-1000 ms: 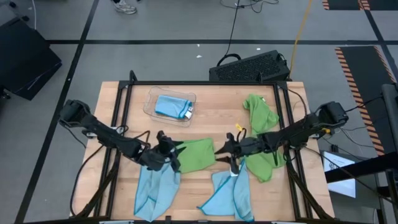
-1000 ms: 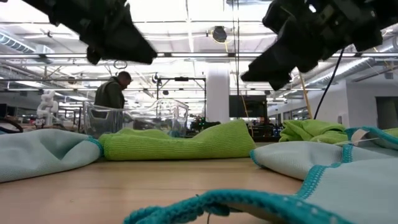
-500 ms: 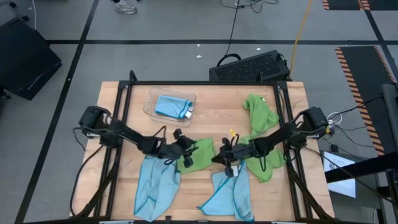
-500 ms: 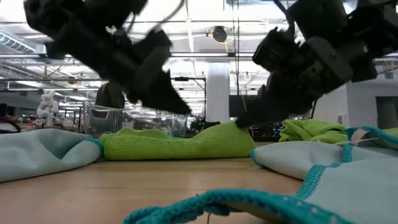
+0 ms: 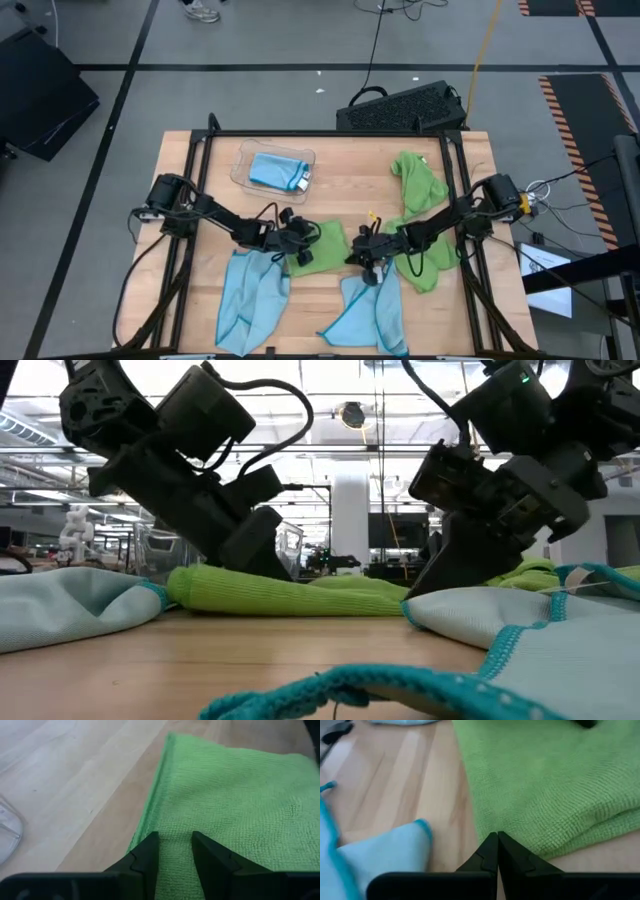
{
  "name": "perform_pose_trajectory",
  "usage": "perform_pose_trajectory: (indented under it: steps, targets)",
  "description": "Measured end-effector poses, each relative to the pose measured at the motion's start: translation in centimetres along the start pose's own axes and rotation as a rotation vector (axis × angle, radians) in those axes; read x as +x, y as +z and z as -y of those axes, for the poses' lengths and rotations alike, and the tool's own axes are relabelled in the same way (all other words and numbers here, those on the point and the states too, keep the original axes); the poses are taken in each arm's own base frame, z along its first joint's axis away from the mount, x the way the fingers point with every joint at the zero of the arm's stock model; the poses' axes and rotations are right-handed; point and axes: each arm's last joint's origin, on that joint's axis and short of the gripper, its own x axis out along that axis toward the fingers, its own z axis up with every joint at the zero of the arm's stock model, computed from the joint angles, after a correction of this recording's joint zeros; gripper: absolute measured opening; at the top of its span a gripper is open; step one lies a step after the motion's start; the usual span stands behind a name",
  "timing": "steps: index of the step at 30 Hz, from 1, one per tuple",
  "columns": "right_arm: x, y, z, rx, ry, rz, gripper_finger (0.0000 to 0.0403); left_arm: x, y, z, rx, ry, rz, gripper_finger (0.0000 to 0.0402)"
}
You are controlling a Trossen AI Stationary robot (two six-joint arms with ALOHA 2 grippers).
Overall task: Fold microfiber towels
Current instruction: Fold the bottom left green microfiber cloth
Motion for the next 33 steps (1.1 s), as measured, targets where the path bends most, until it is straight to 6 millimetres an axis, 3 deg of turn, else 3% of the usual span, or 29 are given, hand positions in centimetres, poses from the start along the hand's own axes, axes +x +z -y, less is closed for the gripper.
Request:
perform_pose_trajectory:
  steps: [9,15,19,24,33]
  targets:
    - [-2.0,1.8,-1.1,-0.007,0.046,0.067,0.0003,-0.9,0.5,0.7,0.028,-0.054,0.02,0.0122]
    - [-3.2,2.9,-2.0,-0.069,-0.115,0.223,0.0003,-3.0,2.1,1.7,0.036,-0.096,0.105,0.0122]
    - [-2.4,3.0,-1.4,-0.084,-0.185,0.273,0.0003,-3.7,1.8,2.6,0.053,-0.13,0.098,0.0122]
    - [-0.5,2.4,0.1,-0.076,-0.215,0.314,0.0003,-4.6,-0.2,3.7,0.098,-0.124,0.004,0.0122]
    - [1.2,0.5,3.3,-0.035,-0.19,0.124,0.0003,-5.3,-2.4,3.3,0.068,0.007,-0.127,0.0122]
